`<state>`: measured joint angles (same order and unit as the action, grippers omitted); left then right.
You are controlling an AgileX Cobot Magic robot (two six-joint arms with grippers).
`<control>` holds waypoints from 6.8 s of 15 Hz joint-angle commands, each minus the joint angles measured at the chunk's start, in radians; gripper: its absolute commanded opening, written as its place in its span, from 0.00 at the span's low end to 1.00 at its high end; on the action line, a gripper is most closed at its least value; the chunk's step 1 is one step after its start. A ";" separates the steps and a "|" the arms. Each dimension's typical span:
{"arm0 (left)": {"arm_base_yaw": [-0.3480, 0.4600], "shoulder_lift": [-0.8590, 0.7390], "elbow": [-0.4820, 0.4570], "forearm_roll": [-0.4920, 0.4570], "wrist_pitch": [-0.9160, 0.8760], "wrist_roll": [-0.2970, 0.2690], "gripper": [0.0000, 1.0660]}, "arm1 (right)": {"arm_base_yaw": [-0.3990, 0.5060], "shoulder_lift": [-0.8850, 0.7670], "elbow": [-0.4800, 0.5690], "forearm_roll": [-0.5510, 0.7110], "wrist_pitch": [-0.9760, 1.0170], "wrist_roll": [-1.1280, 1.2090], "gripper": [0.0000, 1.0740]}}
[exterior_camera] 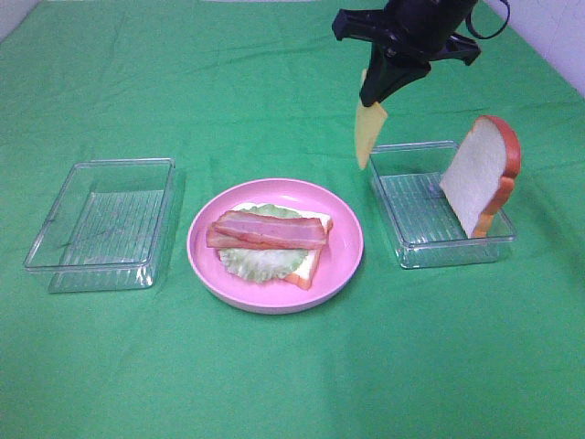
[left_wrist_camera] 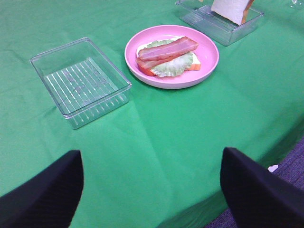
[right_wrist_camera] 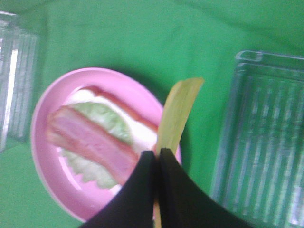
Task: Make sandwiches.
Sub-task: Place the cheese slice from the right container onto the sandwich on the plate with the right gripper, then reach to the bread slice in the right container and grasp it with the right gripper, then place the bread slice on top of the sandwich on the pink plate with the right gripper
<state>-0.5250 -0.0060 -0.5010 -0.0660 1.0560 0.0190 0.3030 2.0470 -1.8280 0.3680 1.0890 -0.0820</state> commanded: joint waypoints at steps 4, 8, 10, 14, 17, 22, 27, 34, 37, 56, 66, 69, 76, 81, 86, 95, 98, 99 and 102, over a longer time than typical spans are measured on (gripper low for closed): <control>0.002 -0.018 0.002 -0.001 -0.011 0.002 0.71 | 0.098 -0.005 0.079 0.248 -0.014 -0.162 0.00; 0.002 -0.018 0.002 -0.001 -0.011 0.002 0.71 | 0.224 0.004 0.124 0.248 -0.112 -0.162 0.00; 0.002 -0.018 0.002 -0.001 -0.011 0.002 0.71 | 0.260 0.030 0.124 0.259 -0.147 -0.162 0.00; 0.002 -0.018 0.002 -0.001 -0.011 0.003 0.71 | 0.253 0.126 0.123 0.252 -0.173 -0.150 0.00; 0.002 -0.018 0.002 -0.001 -0.011 0.003 0.71 | 0.253 0.154 0.123 0.173 -0.191 -0.101 0.00; 0.002 -0.018 0.002 -0.001 -0.011 0.003 0.71 | 0.253 0.154 0.123 -0.049 -0.212 0.096 0.00; 0.002 -0.018 0.002 -0.001 -0.011 0.003 0.71 | 0.253 0.154 0.123 -0.123 -0.213 0.154 0.22; 0.002 -0.018 0.002 -0.001 -0.011 0.003 0.71 | 0.253 0.090 0.121 -0.333 -0.134 0.273 0.61; 0.002 -0.018 0.002 -0.001 -0.011 0.003 0.71 | 0.220 -0.003 0.121 -0.392 -0.099 0.278 0.61; 0.002 -0.018 0.002 -0.001 -0.011 0.003 0.71 | -0.167 0.020 0.123 -0.424 0.066 0.194 0.65; 0.002 -0.018 0.002 -0.001 -0.011 0.003 0.71 | -0.167 0.036 0.123 -0.425 0.069 0.189 0.00; 0.002 -0.018 0.002 -0.001 -0.011 0.003 0.71 | -0.165 -0.020 0.123 -0.417 0.060 0.190 0.00; 0.002 -0.018 0.002 -0.001 -0.011 0.003 0.71 | -0.162 -0.193 0.130 -0.108 0.076 0.101 0.00; 0.002 -0.018 0.002 -0.001 -0.011 0.003 0.71 | -0.144 -0.241 0.357 0.310 -0.053 -0.097 0.00; 0.002 -0.018 0.002 -0.001 -0.011 0.003 0.71 | -0.017 -0.212 0.571 0.625 -0.279 -0.308 0.00; 0.002 -0.018 0.002 -0.001 -0.011 0.003 0.71 | 0.014 0.000 0.635 0.951 -0.295 -0.431 0.00; 0.002 -0.018 0.002 -0.001 -0.011 0.003 0.71 | 0.014 0.033 0.635 0.950 -0.296 -0.427 0.00; 0.002 -0.018 0.002 -0.001 -0.011 0.003 0.71 | 0.014 0.045 0.635 0.950 -0.296 -0.426 0.00; 0.002 -0.018 0.002 -0.001 -0.011 0.003 0.71 | 0.014 0.045 0.635 0.918 -0.301 -0.426 0.26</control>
<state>-0.5250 -0.0060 -0.5010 -0.0660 1.0560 0.0210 0.3180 2.0920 -1.1970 1.2940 0.7790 -0.4930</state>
